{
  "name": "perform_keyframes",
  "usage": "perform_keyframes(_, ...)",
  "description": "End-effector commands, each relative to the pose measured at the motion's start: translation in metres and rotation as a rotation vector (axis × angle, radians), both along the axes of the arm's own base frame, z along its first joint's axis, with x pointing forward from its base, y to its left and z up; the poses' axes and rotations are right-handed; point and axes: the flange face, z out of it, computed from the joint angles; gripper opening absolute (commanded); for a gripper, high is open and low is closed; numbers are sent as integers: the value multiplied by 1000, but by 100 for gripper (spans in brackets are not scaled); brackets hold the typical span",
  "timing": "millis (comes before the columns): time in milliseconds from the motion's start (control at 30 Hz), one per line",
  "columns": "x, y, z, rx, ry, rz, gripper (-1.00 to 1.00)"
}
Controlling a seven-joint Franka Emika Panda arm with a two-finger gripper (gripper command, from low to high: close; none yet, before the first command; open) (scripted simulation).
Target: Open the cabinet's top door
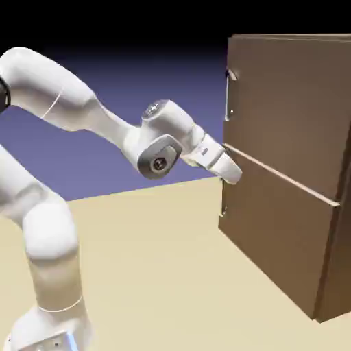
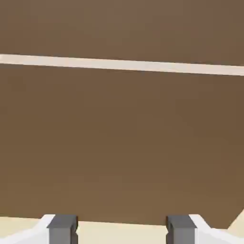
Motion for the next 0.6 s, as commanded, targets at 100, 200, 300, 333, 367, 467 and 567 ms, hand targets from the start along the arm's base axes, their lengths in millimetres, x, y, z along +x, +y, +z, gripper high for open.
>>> perform_keyframes(100, -8, -3, 56, 33, -125, -65, 0)
perform_keyframes(200, -17, 1, 94, 53, -216, -103, 0)
perform_keyframes(300, -29, 10, 128, 69, -305, -132, 0)
perform_keyframes(333, -33, 14, 138, 73, -333, -139, 0)
perform_keyframes(367, -37, 19, 148, 76, -361, -145, 0)
perform_keyframes(467, -48, 36, 174, 83, -441, -158, 0)
perform_keyframes(567, -57, 59, 194, 85, -514, -162, 0)
